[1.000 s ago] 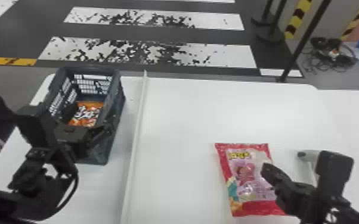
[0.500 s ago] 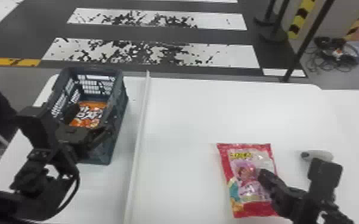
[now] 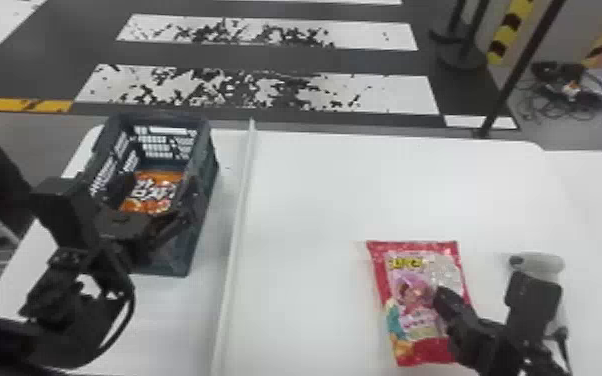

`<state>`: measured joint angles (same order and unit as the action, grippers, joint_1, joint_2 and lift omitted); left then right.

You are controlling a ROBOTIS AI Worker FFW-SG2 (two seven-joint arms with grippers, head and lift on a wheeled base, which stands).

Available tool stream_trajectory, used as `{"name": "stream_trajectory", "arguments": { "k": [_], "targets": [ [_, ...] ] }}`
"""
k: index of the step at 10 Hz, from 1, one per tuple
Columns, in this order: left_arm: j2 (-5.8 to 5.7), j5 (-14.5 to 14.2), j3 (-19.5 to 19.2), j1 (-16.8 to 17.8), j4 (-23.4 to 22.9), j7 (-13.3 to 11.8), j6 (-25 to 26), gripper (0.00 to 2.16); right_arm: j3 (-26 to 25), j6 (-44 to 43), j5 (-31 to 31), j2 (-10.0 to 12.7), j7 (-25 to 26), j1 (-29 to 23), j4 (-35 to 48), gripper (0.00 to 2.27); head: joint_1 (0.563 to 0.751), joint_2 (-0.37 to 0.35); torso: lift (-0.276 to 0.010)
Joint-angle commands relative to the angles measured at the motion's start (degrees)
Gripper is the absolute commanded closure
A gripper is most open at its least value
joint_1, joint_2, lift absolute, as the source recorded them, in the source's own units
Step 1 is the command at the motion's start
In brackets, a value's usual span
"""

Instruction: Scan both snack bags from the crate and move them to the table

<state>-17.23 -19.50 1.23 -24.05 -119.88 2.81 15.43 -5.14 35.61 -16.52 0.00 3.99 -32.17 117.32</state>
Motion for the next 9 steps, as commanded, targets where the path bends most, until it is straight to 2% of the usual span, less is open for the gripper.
{"name": "stream_trajectory", "arguments": {
  "k": [1, 4, 5, 6, 7, 9],
  "targets": [
    [-0.17, -0.1, -0.2, -0.1, -0.1, 0.0, 0.0, 0.07, -0.1, 0.6, 0.0, 0.0, 1.4, -0.6, 3.7, 2.25, 0.695, -0.007, -0.087],
    [-0.17, -0.3, -0.1, 0.1, -0.3, 0.0, 0.0, 0.07, -1.5, 2.3, 1.4, 0.0, 6.9, -2.4, 13.4, 2.25, 0.695, -0.036, -0.087],
    [-0.17, -0.3, -0.1, 0.1, -0.4, 0.0, 0.0, 0.07, -2.6, 4.4, 2.6, 0.0, 6.9, -1.9, 14.4, 1.89, 0.695, -0.051, -0.087],
    [-0.17, -0.3, -0.1, 0.1, -0.4, -0.1, 0.0, 0.07, -4.0, 6.2, 3.8, 0.0, 6.8, -1.8, 15.3, 0.77, 0.695, -0.067, -0.087],
    [-0.17, -0.3, -0.1, 0.1, -0.4, -0.1, 0.0, 0.07, -6.0, 7.4, 4.2, -0.2, 6.5, -1.9, 15.7, 0.04, 0.695, -0.078, -0.087],
    [-0.17, -0.3, 0.0, 0.2, -0.4, -0.1, 0.0, 0.07, -11.5, 11.1, 5.1, -0.3, 1.3, -2.2, 15.7, 0.01, 0.695, -0.126, -0.087]
  ]
}}
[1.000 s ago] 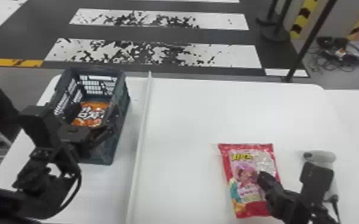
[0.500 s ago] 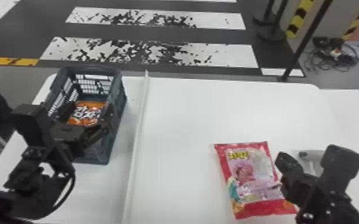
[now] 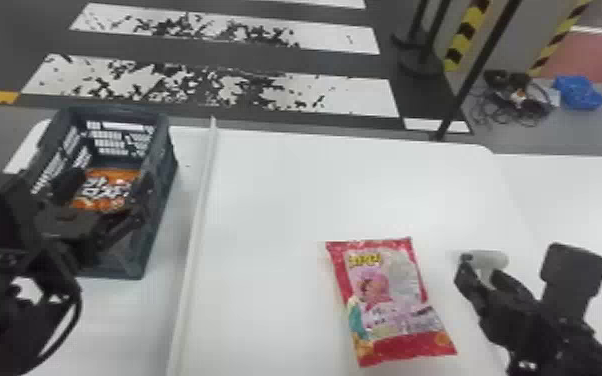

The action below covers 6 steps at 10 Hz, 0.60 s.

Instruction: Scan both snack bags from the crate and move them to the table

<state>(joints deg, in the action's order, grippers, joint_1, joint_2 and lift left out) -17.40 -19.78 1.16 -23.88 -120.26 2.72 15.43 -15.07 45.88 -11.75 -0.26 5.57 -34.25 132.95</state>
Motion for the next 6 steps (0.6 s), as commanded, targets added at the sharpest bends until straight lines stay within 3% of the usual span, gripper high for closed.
{"name": "stream_trajectory", "arguments": {
  "k": [1, 3, 6],
  "targets": [
    [0.00, 0.0, 0.2, 0.2, 0.0, 0.0, 0.0, 0.07, -3.4, 1.9, 0.8, -0.2, -1.4, -0.2, 0.0, 0.03, 0.695, -0.138, -0.087],
    [0.00, 0.0, 0.3, 0.1, 0.0, -0.1, 0.0, 0.07, -6.7, 4.2, 0.8, -1.0, -4.4, 0.4, -0.4, 0.06, 0.695, -0.192, -0.087],
    [0.00, 0.0, 0.4, -0.1, -0.1, -0.3, 0.0, 0.07, -8.8, 6.5, 1.0, -3.2, -10.5, 5.6, -7.9, 0.06, 0.695, -0.236, -0.087]
  ]
}}
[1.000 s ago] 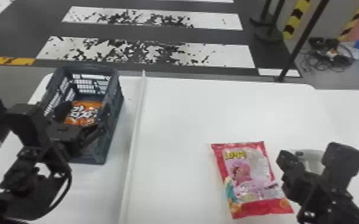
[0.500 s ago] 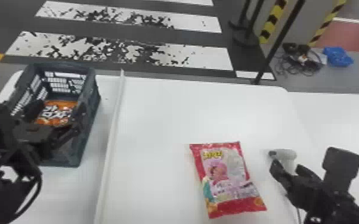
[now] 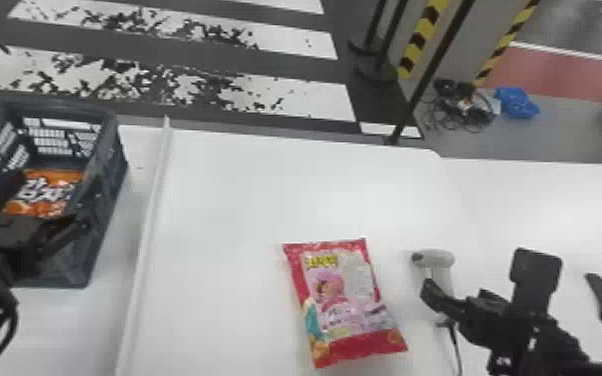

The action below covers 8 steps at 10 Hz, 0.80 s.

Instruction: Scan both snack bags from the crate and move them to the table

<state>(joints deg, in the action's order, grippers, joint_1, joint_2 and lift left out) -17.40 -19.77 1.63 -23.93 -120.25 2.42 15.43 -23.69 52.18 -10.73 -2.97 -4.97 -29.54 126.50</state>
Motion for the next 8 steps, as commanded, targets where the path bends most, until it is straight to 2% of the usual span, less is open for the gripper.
{"name": "stream_trajectory", "arguments": {
  "k": [1, 8],
  "targets": [
    [-0.01, 0.0, -0.2, -0.1, -0.1, -0.1, 0.0, 0.07, -0.3, 0.2, 0.0, -1.3, -1.4, 2.6, -4.3, 0.06, 0.695, -0.240, -0.087],
    [-0.09, 0.0, -0.6, -0.1, 0.0, -0.5, 0.4, 0.07, -0.3, -1.4, 0.8, -6.1, -6.5, 9.5, -18.0, 0.07, 0.695, -0.260, -0.087]
  ]
}}
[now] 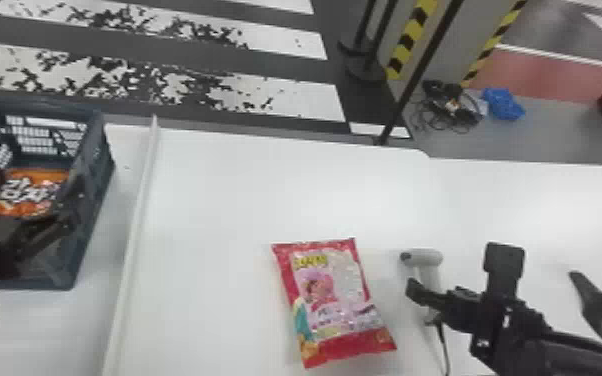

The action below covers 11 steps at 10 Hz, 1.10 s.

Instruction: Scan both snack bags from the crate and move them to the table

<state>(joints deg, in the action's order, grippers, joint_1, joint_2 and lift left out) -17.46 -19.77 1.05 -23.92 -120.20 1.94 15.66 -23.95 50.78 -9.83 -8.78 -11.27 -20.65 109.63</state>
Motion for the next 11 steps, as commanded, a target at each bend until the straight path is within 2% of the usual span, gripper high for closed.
{"name": "stream_trajectory", "arguments": {
  "k": [1, 2, 3, 6, 8, 11],
  "targets": [
    [-0.12, 0.0, -0.1, -0.1, 0.0, -0.1, 0.3, 0.07, 0.0, 0.0, 0.2, -1.0, -1.1, 1.4, -2.8, 0.12, 0.695, -0.261, -0.087],
    [-0.12, 0.0, -0.2, -0.2, 0.0, -0.3, 0.3, 0.07, -0.2, 1.0, 0.2, -1.6, -3.2, 2.3, -4.1, 0.78, 0.695, -0.263, -0.087],
    [-0.21, 0.0, -0.2, -0.2, -0.1, -0.3, 0.3, 0.07, -0.2, 1.7, -0.3, -1.5, -3.2, 2.5, -4.2, 2.25, 0.695, -0.262, -0.087],
    [-0.12, 0.0, 0.0, -0.2, -0.4, -0.3, 0.5, 0.07, -0.2, 0.2, -0.2, -1.0, -1.5, 0.3, -1.1, 2.24, 0.695, -0.265, -0.087],
    [-0.12, 0.0, 0.2, -0.2, -0.5, -0.3, 0.5, 0.07, -0.6, -0.4, -1.0, 0.8, 0.2, -3.5, 5.2, 2.24, 0.695, -0.270, -0.087],
    [-0.21, 0.0, 0.4, -0.2, -0.6, -0.3, 0.5, 0.07, -2.1, 0.7, -4.9, 4.9, 1.1, -12.4, 17.7, 2.24, 0.695, -0.257, -0.087]
  ]
}}
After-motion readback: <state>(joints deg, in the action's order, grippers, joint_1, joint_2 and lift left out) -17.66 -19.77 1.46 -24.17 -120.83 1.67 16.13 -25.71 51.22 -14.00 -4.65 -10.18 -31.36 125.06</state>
